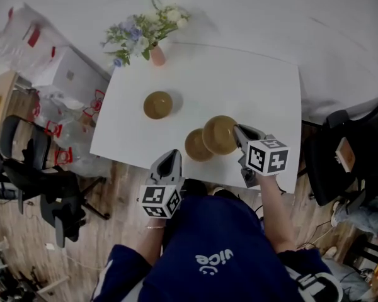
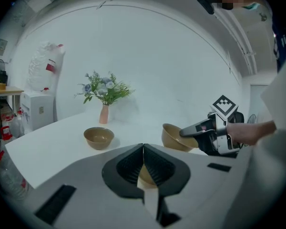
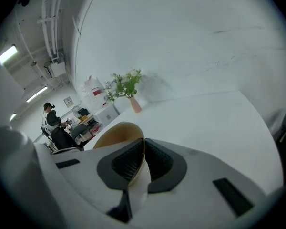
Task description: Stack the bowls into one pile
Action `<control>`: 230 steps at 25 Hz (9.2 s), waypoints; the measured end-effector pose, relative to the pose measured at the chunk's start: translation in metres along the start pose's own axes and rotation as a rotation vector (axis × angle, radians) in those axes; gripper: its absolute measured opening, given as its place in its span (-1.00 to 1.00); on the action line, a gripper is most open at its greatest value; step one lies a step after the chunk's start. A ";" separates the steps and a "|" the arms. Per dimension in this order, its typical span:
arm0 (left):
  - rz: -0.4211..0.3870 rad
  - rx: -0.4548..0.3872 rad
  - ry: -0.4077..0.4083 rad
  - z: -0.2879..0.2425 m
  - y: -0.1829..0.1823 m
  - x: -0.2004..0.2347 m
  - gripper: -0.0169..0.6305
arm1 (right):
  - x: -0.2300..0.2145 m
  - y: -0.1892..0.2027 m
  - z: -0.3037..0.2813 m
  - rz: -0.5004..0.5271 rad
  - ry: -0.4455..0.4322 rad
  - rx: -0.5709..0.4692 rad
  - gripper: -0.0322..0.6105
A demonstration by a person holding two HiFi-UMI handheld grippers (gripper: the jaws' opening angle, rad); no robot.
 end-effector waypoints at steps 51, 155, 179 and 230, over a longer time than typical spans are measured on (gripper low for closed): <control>0.090 -0.012 -0.130 0.022 0.012 0.048 -0.89 | 0.050 0.040 -0.071 0.324 -0.035 0.174 -0.37; 0.136 0.297 0.083 -0.063 -0.010 0.027 -0.86 | 0.049 0.043 0.034 0.282 0.229 -0.098 -0.77; 0.012 0.379 -0.011 -0.077 0.033 0.007 -0.86 | 0.032 0.068 0.059 0.231 0.184 -0.033 -0.82; -0.177 0.001 0.095 -0.038 -0.058 -0.038 -0.27 | 0.026 0.034 0.071 0.270 0.188 -0.226 -0.82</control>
Point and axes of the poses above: the fingertips, and each gripper's own axes: z backward along the fingers, x to its left, y out of its underside, the point moved 5 cm from there along z, backward along the fingers, and after that the axes turned 3 degrees about -z, right-handed, at the moved point
